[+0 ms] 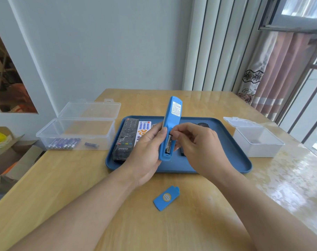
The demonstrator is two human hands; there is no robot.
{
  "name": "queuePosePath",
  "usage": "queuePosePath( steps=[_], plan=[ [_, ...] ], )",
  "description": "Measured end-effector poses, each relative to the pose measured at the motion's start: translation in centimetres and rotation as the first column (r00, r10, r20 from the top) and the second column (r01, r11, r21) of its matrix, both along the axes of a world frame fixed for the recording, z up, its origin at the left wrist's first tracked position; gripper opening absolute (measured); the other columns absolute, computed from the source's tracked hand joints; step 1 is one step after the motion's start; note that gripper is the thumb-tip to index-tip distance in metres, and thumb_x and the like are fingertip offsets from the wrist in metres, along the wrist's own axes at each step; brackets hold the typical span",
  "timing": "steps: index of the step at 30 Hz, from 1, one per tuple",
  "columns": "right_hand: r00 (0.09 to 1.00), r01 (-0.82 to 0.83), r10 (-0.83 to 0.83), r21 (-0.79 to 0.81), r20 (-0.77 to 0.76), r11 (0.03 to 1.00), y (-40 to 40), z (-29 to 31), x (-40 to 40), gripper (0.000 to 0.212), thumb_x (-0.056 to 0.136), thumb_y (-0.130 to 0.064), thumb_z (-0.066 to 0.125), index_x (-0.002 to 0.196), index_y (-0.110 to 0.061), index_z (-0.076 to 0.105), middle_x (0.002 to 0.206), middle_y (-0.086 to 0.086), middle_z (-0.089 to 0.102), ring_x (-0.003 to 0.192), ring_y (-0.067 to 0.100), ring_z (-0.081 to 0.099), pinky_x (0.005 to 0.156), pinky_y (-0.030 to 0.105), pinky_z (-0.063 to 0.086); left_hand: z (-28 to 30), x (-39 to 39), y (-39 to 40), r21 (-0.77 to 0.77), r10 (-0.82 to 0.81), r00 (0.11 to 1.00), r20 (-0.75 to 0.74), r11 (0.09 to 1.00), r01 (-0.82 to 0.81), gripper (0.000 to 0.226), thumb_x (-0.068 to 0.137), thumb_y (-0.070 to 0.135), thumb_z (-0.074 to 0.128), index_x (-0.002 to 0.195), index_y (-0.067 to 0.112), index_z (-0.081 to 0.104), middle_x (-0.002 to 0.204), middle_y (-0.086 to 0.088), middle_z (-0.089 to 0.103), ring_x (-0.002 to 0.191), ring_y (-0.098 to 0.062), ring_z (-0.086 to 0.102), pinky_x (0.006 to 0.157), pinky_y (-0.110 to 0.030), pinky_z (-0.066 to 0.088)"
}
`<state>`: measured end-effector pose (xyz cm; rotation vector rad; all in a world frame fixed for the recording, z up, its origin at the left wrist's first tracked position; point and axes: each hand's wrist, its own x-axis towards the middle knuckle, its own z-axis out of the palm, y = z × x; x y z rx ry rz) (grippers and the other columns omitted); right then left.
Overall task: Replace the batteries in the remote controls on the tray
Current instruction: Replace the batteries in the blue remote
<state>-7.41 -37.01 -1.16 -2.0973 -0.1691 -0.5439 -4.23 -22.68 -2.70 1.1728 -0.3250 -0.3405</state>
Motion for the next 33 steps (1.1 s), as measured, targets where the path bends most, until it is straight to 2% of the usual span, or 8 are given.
queuePosePath(
  steps=[3, 7, 14, 18, 22, 26, 29, 33],
  plan=[
    [1.0, -0.001, 0.002, 0.029, -0.027, 1.0, 0.0, 0.3, -0.1, 0.012, 0.098, -0.015, 0.062, 0.094, -0.019, 0.073, 0.077, -0.011, 0.074, 0.072, -0.002, 0.07, 0.063, 0.01, 0.05, -0.1, 0.0, 0.0, 0.007, 0.004, 1.0, 0.009, 1.0, -0.005, 0.032, 0.108, 0.023, 0.042, 0.131, 0.023, 0.064, 0.126, -0.004, 0.071, 0.113, -0.017, 0.065, 0.115, -0.044, 0.043],
    [0.997, 0.006, 0.008, 0.165, -0.083, 0.986, 0.1, 0.4, -0.2, 0.001, 0.091, -0.021, 0.073, 0.092, -0.021, 0.075, 0.075, -0.009, 0.075, 0.069, 0.003, 0.071, 0.063, 0.019, 0.055, 0.1, 0.1, 0.0, 0.004, 0.025, 0.999, 0.039, 1.0, -0.026, 0.031, 0.107, 0.024, 0.044, 0.129, 0.028, 0.065, 0.123, -0.001, 0.071, 0.109, -0.012, 0.065, 0.11, -0.037, 0.044],
    [0.982, 0.008, 0.074, 0.43, -0.174, 0.903, 0.6, 0.7, -0.4, 0.027, 0.079, -0.024, 0.084, 0.097, -0.009, 0.073, 0.074, 0.002, 0.076, 0.062, 0.011, 0.069, 0.06, 0.024, 0.057, 0.4, 0.3, 0.4, -0.033, -0.002, 0.998, 0.066, 0.999, 0.005, 0.038, 0.1, 0.026, 0.052, 0.136, 0.031, 0.064, 0.127, 0.004, 0.07, 0.112, -0.007, 0.066, 0.091, -0.023, 0.052],
    [0.952, -0.018, 0.187, 0.566, -0.244, 0.824, 0.1, 0.9, -0.4, 0.03, 0.079, -0.02, 0.083, 0.101, -0.002, 0.073, 0.08, 0.007, 0.076, 0.067, 0.013, 0.069, 0.062, 0.02, 0.055, 0.6, 0.5, 0.7, -0.084, -0.066, 0.997, 0.035, 0.994, 0.069, 0.042, 0.095, 0.026, 0.057, 0.137, 0.028, 0.064, 0.131, 0.002, 0.069, 0.115, -0.01, 0.064, 0.099, -0.027, 0.048],
    [0.921, -0.062, 0.27, 0.577, -0.282, 0.814, -0.1, 1.1, -0.4, 0.025, 0.084, -0.022, 0.078, 0.101, -0.005, 0.076, 0.078, 0.002, 0.075, 0.068, 0.012, 0.067, 0.063, 0.019, 0.053, 0.5, 0.7, 0.8, -0.094, -0.078, 0.997, 0.023, 0.992, 0.08, 0.041, 0.097, 0.025, 0.056, 0.137, 0.028, 0.063, 0.138, -0.001, 0.065, 0.118, -0.012, 0.061, 0.105, -0.03, 0.045],
    [0.949, -0.049, 0.206, 0.536, -0.237, 0.843, -0.1, 1.3, -0.5, 0.022, 0.091, -0.026, 0.072, 0.1, -0.007, 0.072, 0.086, 0.004, 0.076, 0.068, 0.011, 0.066, 0.055, 0.025, 0.048, 0.7, 1.1, 0.8, -0.105, -0.015, 0.999, -0.036, 0.994, 0.011, 0.038, 0.101, 0.03, 0.052, 0.136, 0.022, 0.063, 0.126, -0.004, 0.07, 0.108, -0.013, 0.065, 0.095, -0.029, 0.048],
    [0.935, -0.041, 0.288, 0.742, -0.207, 0.669, -0.4, 1.9, -0.4, 0.01, 0.098, -0.019, 0.061, 0.099, -0.01, 0.065, 0.093, 0.009, 0.076, 0.071, 0.016, 0.07, 0.049, 0.023, 0.045, 0.9, 1.6, 1.2, -0.143, 0.068, 0.994, -0.082, 0.987, -0.079, 0.043, 0.1, 0.035, 0.053, 0.135, 0.013, 0.062, 0.125, -0.01, 0.07, 0.106, -0.016, 0.069, 0.1, -0.032, 0.046],
    [0.843, 0.064, 0.473, 0.921, -0.257, 0.385, -0.5, 1.6, 0.0, 0.011, 0.096, -0.008, 0.054, 0.104, -0.01, 0.061, 0.077, 0.007, 0.059, 0.06, 0.016, 0.055, 0.045, 0.021, 0.045, 1.1, 1.9, 1.5, -0.161, 0.077, 0.99, -0.122, 0.982, -0.096, 0.046, 0.094, 0.033, 0.058, 0.133, 0.009, 0.063, 0.119, -0.009, 0.07, 0.106, -0.018, 0.069, 0.101, -0.032, 0.049]
  ],
)
